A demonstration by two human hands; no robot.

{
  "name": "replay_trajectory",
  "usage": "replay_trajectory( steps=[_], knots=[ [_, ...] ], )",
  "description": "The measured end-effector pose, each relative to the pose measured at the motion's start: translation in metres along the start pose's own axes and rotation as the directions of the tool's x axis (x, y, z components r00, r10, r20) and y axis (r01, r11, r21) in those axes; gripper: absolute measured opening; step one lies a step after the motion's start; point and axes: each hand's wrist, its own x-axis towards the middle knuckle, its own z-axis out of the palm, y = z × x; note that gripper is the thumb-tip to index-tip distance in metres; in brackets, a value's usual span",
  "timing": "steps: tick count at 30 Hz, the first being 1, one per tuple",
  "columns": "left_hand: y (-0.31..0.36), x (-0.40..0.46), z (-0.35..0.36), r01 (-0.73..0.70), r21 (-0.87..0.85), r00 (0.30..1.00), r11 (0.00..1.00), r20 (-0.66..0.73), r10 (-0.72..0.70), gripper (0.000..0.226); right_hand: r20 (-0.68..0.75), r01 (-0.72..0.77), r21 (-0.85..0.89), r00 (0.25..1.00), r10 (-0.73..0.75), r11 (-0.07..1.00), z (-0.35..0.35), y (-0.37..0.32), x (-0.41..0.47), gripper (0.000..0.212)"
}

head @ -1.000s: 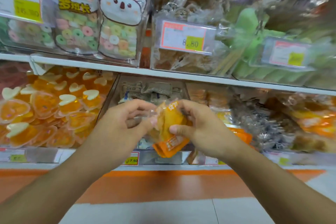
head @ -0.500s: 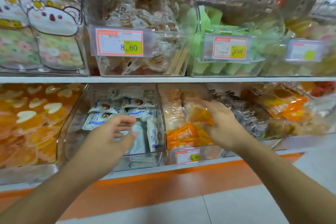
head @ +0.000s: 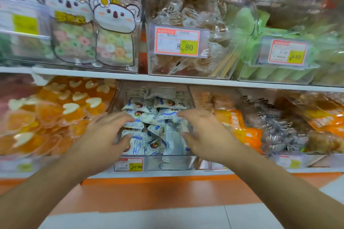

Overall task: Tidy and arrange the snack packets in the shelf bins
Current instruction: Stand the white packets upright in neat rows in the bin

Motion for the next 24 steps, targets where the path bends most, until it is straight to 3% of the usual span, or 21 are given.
replay_trajectory(
  steps=[4, 6, 14, 19, 21, 24],
  knots=[
    [-0.02, 0.0, 0.005, -0.046, -0.001, 0.999, 0.999, -0.02, 0.046, 0.039, 0.102, 0.008, -0.261, 0.995, 0.019, 0.965, 0.018, -0.007, 0.036, 0.067],
    [-0.024, 0.001, 0.008, -0.075, -0.005, 0.997, 0.997, -0.033, 0.074, 0.043, 0.12, -0.036, -0.305, 0.99, 0.075, 0.952, 0.023, -0.008, 0.045, 0.072],
    [-0.014, 0.006, 0.012, -0.114, -0.12, 0.988, 0.986, -0.116, 0.1, 0.028, -0.116, -0.133, -0.276, 0.988, 0.104, 0.952, 0.033, -0.009, 0.052, 0.023],
    [0.004, 0.0, 0.005, -0.135, -0.197, 0.988, 0.971, -0.106, 0.116, 0.035, -0.226, -0.106, 0.125, 0.965, 0.133, 0.986, 0.016, -0.015, 0.035, 0.018],
    [0.011, 0.001, 0.003, -0.1, -0.241, 0.993, 0.965, -0.092, 0.08, 0.04, -0.192, -0.144, 0.322, 0.958, 0.214, 0.936, 0.003, -0.021, 0.03, 0.018],
    [0.02, 0.003, -0.001, -0.016, -0.468, 0.998, 0.883, -0.059, -0.013, 0.043, -0.031, -0.227, 0.607, 0.951, 0.308, 0.761, -0.012, -0.033, 0.026, 0.021]
  ],
)
